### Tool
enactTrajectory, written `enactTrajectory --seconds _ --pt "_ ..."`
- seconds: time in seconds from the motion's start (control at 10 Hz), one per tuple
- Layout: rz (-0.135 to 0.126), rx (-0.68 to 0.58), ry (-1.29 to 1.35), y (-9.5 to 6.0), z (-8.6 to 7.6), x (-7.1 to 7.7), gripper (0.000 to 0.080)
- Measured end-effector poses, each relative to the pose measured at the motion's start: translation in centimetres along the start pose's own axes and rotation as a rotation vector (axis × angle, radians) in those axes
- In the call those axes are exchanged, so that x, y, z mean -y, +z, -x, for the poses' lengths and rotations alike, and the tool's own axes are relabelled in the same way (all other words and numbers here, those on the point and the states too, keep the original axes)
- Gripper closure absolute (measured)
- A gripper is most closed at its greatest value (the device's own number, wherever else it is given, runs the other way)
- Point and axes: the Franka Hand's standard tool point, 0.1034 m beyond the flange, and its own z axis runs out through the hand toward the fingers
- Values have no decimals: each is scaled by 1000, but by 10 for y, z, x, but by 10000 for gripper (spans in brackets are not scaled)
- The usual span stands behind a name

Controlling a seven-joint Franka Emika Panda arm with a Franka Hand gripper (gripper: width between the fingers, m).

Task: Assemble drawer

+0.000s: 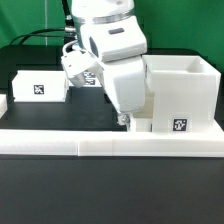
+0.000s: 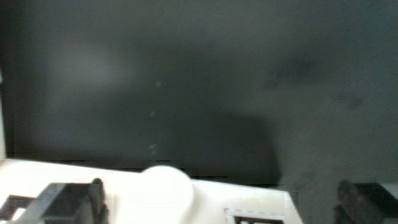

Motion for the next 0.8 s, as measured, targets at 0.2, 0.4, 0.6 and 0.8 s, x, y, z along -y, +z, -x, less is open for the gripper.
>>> enactTrajectory --seconds 0.2,0.4,0.6,0.8 --pt "-3 17 -8 0 -13 -4 151" --pt "-5 17 -5 1 -11 -3 151" --pt "-10 16 9 4 -19 -5 151" --pt "-26 40 0 1 -19 -8 151"
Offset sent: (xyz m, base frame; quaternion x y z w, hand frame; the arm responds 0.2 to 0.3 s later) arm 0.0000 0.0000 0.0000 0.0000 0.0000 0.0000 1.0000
